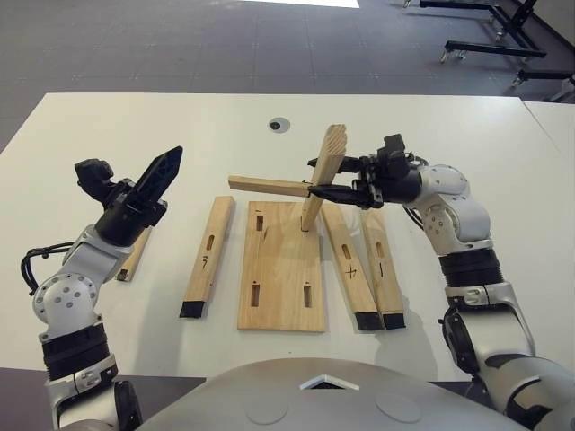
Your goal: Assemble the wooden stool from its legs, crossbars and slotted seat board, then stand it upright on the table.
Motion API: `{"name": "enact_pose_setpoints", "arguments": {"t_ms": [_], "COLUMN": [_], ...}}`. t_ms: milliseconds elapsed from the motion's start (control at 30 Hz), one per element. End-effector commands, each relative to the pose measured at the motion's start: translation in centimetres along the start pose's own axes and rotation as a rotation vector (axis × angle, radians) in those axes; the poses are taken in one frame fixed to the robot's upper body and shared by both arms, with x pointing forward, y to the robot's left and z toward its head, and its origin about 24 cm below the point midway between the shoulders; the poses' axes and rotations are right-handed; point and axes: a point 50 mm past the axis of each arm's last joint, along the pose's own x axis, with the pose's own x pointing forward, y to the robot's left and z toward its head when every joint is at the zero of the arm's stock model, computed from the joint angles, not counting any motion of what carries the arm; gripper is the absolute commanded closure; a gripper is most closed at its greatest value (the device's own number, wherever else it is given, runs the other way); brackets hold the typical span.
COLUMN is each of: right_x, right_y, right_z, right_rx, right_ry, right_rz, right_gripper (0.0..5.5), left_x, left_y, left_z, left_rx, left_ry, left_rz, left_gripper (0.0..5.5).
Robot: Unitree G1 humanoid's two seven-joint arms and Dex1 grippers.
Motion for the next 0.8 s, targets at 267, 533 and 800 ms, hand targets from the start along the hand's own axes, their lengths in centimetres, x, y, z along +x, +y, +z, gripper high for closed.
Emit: {"name": "enact_pose_setpoints", "arguments": {"t_ms": [267,533,800], "right_x": [-1.7,-1.0,-1.8], "right_y": [0.8,-1.6,-2.8], "right_z": [-3.8,-1.5,4.3], "right_rx": [0.195,0.122,0.007], "right_ry": [0.116,0.119,-0.05], "right_rz": [0.011,-0.135,-0.2], "right_gripper": [3.45,2.7,1.16], "left_x": [0.9,0.7,0.4], "left_y": [0.7,1.0,1.1], "left_z": [-0.6,-0.9,-1.1], "left_rx": [-0.038,-0.03,-0.017], "left_ry": [0.021,-0.012,-0.017], "left_rz": [0.012,0.028,0.048], "left_gripper": [1.85,1.85,1.85]}}
